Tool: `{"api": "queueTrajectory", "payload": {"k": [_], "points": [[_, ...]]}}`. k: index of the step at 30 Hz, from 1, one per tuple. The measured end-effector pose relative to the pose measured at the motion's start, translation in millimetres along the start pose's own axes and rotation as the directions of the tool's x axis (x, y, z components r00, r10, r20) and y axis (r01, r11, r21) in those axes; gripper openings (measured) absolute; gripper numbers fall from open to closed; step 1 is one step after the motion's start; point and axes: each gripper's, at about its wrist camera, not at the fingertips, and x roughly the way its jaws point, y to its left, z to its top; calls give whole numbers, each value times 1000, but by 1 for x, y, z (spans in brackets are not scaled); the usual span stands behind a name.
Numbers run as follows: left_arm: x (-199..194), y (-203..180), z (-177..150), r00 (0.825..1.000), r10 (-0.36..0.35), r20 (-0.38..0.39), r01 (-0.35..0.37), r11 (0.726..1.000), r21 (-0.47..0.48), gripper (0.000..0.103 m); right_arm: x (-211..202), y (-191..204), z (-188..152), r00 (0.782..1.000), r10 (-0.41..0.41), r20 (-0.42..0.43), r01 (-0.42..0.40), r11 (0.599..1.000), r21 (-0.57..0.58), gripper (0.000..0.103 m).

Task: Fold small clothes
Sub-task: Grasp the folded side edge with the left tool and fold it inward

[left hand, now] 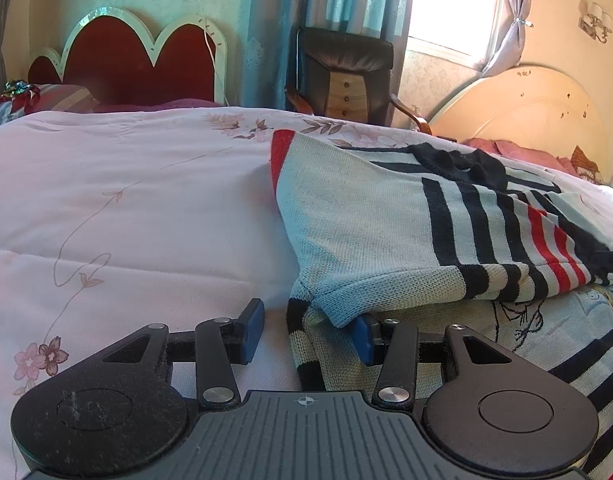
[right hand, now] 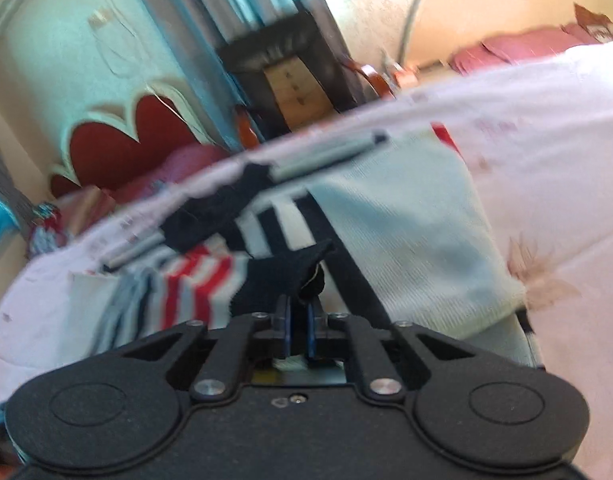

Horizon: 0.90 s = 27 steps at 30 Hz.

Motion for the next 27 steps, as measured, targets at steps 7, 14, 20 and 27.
{"api": "queueTrajectory", "payload": {"k": [7,14,20,27], "points": [[-24,9,2,999,-18,-32,20,999,51,47,-13,4,1,997,-29,67,31,999,-18,25],[-32,5,38,991,-92,93,91,996,14,58,-15,19,13,997,10,80,2,989,-148,14],[37,-60,60,989,-147,34,143,985,93,70,32,81,11,995,100,17,-92,963,-254,9],[59,-70,51,990,-142,-22,144,979,143,70,77,112,0,1000,20,-22,-27,920,-391,0]]}}
